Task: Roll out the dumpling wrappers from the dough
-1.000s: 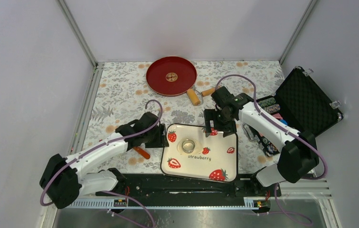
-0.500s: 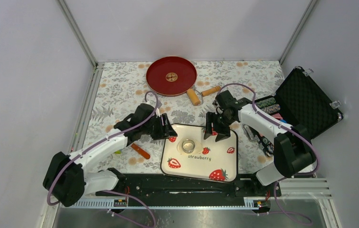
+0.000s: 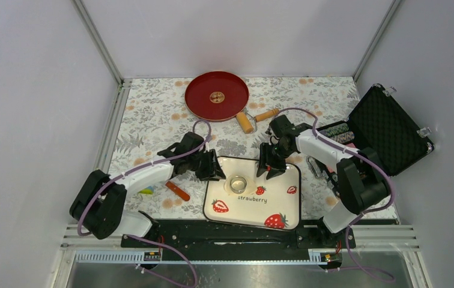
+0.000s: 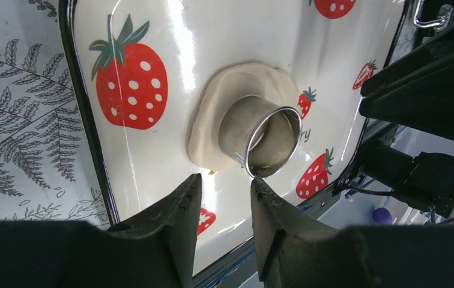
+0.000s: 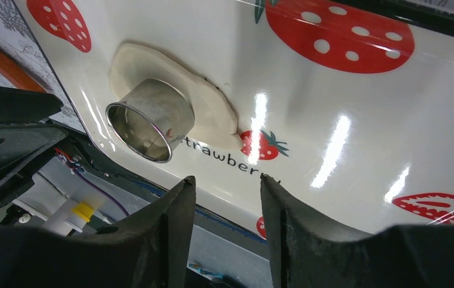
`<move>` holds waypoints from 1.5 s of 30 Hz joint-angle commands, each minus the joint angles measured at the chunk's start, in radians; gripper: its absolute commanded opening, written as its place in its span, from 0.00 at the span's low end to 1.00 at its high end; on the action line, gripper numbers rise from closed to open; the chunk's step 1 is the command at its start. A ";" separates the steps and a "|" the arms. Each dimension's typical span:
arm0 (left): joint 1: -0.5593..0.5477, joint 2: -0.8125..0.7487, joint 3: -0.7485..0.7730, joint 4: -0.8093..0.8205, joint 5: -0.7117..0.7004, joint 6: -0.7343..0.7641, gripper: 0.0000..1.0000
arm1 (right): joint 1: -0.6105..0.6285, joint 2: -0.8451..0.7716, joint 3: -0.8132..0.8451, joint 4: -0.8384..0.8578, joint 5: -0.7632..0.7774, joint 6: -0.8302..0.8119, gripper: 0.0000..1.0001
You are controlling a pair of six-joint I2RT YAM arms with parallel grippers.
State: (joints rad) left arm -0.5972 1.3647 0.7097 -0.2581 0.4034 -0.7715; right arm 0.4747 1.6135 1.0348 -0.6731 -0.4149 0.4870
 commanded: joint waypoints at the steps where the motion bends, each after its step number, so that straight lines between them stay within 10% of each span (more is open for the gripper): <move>1: -0.021 0.043 0.056 0.001 -0.005 0.040 0.34 | -0.007 0.031 0.042 0.004 -0.046 -0.004 0.50; 16: -0.092 0.115 0.107 0.014 -0.020 0.028 0.27 | 0.022 0.097 0.001 0.161 -0.246 0.125 0.38; 45: -0.117 0.213 0.106 0.028 -0.023 0.015 0.05 | 0.109 0.201 0.040 0.105 -0.173 0.096 0.07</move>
State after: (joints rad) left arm -0.7094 1.5558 0.7982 -0.2386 0.3958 -0.7578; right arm 0.5686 1.7947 1.0496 -0.5323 -0.6125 0.6052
